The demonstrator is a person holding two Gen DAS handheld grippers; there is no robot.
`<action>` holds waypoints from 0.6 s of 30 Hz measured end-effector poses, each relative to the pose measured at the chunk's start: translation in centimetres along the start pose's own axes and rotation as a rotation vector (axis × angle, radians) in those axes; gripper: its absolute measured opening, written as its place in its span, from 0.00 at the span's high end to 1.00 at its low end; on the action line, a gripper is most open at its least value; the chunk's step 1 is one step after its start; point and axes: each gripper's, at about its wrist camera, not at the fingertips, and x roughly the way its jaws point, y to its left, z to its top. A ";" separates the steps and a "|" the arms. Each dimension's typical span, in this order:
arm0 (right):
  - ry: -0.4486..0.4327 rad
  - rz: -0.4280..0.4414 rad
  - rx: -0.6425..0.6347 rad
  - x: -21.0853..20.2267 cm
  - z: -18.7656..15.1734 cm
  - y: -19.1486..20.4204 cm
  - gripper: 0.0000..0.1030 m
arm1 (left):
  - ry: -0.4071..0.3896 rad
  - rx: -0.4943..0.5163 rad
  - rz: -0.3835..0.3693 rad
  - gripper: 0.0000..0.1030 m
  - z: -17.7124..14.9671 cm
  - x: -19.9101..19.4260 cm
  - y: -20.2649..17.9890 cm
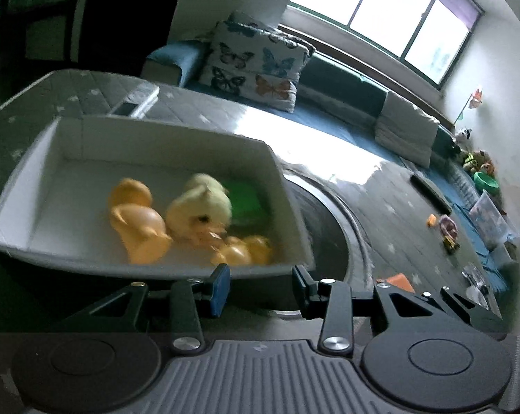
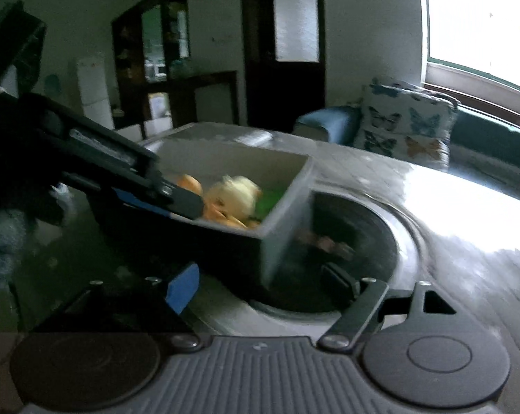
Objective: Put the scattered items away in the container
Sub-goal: 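Move the right tool to the orange sponge while the left tool withdraws from the box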
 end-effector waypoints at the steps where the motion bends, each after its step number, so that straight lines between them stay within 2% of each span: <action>1: 0.007 -0.017 0.004 -0.2 -0.4 -0.5 0.20 | 0.004 -0.002 -0.003 0.59 -0.4 0.1 -0.3; 7: 0.028 -0.120 0.029 -0.9 -2.0 -4.3 0.19 | 0.056 0.020 0.003 0.59 -2.3 1.4 -2.1; 12: 0.038 -0.200 0.066 0.0 -2.4 -7.3 0.16 | 0.105 0.042 -0.004 0.59 -3.1 3.1 -3.5; 18: 0.091 -0.215 0.111 2.1 -3.2 -9.8 0.15 | 0.141 0.051 0.002 0.59 -3.7 4.4 -4.1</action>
